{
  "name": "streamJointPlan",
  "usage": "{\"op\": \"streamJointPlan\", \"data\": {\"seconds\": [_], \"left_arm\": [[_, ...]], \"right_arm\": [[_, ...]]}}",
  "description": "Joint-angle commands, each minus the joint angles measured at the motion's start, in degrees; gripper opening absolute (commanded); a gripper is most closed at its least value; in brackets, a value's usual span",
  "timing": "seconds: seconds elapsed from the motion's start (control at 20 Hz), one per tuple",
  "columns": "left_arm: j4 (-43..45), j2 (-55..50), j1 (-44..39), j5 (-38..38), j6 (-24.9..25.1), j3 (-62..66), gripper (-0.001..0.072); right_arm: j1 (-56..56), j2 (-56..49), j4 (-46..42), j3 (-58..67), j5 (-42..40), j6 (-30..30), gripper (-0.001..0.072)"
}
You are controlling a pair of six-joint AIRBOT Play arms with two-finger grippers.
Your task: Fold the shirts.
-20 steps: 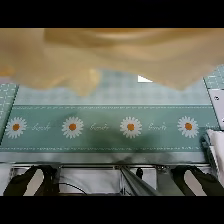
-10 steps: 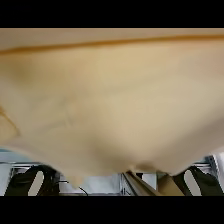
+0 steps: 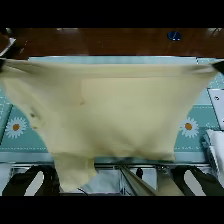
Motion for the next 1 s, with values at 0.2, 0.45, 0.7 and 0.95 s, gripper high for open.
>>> {"op": "streamJointPlan", "data": {"seconds": [0.2, 0.45, 0.7, 0.95], "left_arm": [[-9.18, -33.94, -1.97, 14.95, 0.39, 8.41, 0.0030], [-17.14, -50.82, -2.69, 15.04, -1.05, 19.02, 0.0030], [-18.23, -56.96, -2.93, 14.14, -1.05, 19.98, 0.0031], [-18.10, -53.05, -0.50, 5.09, 3.45, 22.10, 0.0031]], "right_arm": [[0.42, -34.60, 12.98, 4.70, -17.03, -6.38, 0.0014], [3.06, -52.96, 14.34, 19.65, -17.64, -2.40, 0.0014], [3.98, -59.32, 13.90, 24.48, -17.05, -0.46, 0.0014], [0.90, -58.51, 14.05, 25.46, -9.46, -1.92, 0.0014]]}}
